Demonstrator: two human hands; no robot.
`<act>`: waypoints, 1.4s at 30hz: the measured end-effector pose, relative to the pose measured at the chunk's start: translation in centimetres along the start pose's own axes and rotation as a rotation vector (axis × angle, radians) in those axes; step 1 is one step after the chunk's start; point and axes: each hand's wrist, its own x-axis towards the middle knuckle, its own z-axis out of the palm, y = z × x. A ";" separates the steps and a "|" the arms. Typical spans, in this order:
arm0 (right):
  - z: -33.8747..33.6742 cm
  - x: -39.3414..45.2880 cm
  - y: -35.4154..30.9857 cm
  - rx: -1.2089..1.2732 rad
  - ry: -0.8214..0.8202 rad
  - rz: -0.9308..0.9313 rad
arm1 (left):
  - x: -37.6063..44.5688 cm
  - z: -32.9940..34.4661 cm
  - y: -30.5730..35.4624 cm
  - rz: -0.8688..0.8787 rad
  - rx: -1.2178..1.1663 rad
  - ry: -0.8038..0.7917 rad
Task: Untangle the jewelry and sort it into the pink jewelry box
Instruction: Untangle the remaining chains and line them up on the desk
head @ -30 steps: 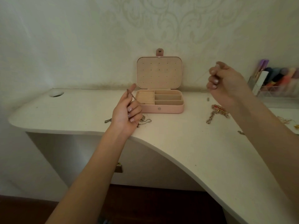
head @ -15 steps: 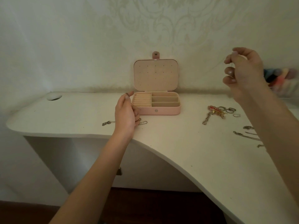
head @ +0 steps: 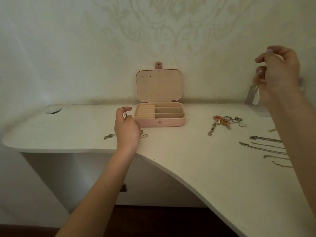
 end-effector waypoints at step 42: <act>5.2 -6.7 -1.5 -0.218 -0.773 0.346 | -5.4 5.1 4.9 -0.062 -0.391 -0.592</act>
